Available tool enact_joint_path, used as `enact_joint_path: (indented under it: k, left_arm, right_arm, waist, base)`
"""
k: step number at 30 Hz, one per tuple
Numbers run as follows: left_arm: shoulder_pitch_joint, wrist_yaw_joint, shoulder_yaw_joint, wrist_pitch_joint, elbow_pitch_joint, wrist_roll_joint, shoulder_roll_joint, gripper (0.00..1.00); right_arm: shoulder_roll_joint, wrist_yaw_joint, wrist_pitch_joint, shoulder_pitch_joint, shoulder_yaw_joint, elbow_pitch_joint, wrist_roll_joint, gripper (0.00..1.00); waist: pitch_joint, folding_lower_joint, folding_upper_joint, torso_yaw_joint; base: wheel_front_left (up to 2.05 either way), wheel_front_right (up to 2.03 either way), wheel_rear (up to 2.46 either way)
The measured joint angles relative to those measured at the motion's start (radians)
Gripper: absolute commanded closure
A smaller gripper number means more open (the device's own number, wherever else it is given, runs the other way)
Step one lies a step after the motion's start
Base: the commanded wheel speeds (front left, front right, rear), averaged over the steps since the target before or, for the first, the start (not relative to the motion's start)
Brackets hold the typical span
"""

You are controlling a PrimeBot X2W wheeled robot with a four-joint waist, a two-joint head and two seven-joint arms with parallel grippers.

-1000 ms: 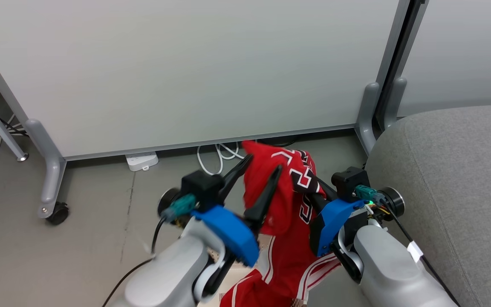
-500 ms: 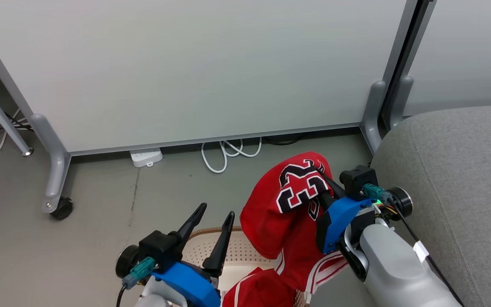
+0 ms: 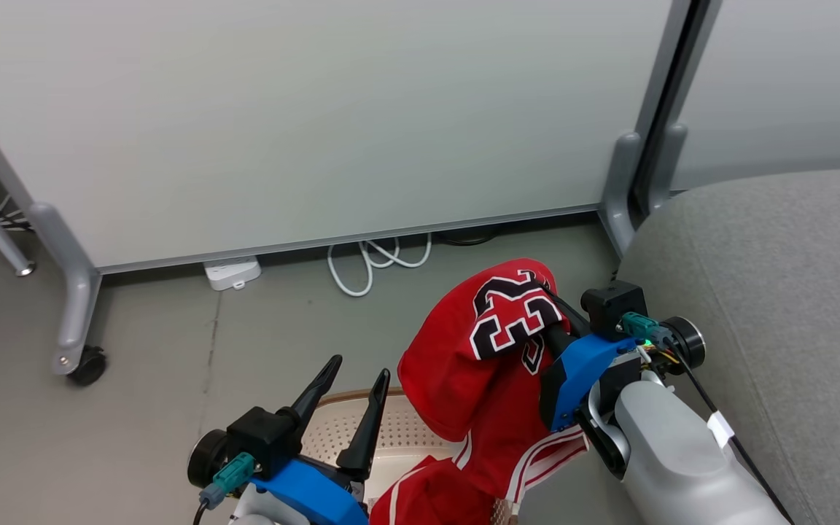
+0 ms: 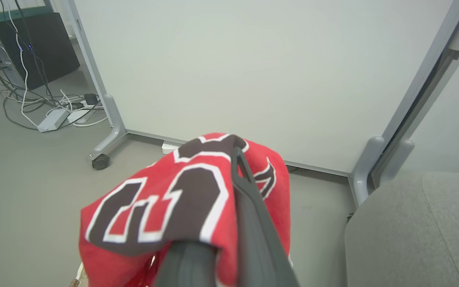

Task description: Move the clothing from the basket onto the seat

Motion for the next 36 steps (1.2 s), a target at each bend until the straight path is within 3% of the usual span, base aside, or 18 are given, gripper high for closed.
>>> enact_joint_path:
  k: [7,27,36]
  left_arm:
    - [0.002,-0.017,0.029,0.000,0.000,0.028,-0.017,0.00]
    - [0.000,-0.037,0.034,0.000,0.009,0.067,-0.046,0.00]
    - [-0.004,-0.039,0.025,0.000,0.017,0.068,-0.048,0.00]
  right_arm:
    - [0.000,0.000,0.002,0.000,0.010,-0.011,0.006,1.00]
    - [0.000,0.000,0.003,-0.002,-0.009,-0.006,-0.001,1.00]
    - [0.000,0.000,0.002,0.002,-0.010,0.000,-0.010,1.00]
  waist:
    - [0.007,0.0000,0.0000,-0.084]
    - [0.017,0.0000,0.0000,-0.414]
    - [0.017,0.0000,0.0000,-0.486]
  base:
    - [0.00,0.00,0.00]
    - [0.00,0.00,0.00]
    - [0.00,0.00,0.00]
